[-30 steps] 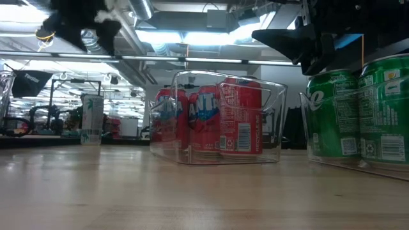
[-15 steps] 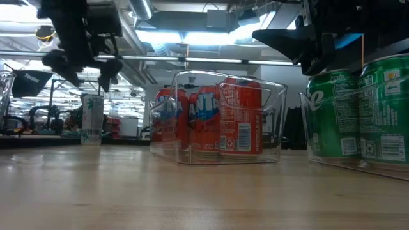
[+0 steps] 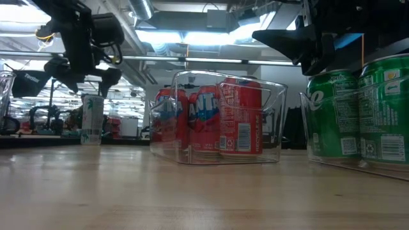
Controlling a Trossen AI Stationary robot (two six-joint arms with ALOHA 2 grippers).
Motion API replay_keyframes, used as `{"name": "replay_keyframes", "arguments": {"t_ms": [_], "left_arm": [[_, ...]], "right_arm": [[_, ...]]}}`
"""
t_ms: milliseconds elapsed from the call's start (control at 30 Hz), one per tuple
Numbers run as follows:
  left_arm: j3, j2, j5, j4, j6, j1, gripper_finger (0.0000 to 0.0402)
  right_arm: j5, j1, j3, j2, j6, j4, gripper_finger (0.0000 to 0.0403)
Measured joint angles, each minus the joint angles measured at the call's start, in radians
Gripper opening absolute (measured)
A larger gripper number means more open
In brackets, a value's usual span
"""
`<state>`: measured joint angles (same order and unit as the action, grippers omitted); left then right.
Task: Sort soda cans
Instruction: Put the white-pink soda can into the left transparent bin
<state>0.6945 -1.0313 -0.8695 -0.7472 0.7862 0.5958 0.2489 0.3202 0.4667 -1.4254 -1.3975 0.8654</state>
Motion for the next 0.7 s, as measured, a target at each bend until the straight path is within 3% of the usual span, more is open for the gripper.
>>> {"name": "replay_keyframes", "arguments": {"t_ms": [400,700], "left_arm": [[0.0,-0.006,0.051,0.112,-0.103,0.099,0.0392],[0.0,-0.116,0.062,0.135,-0.141,0.164,0.0392]], "right_arm": [[0.0,0.0,0.0,0.0,-0.002,-0.001,0.0376],[0.0,0.0,0.0,0.0,-0.002,-0.001,0.0376]]}}
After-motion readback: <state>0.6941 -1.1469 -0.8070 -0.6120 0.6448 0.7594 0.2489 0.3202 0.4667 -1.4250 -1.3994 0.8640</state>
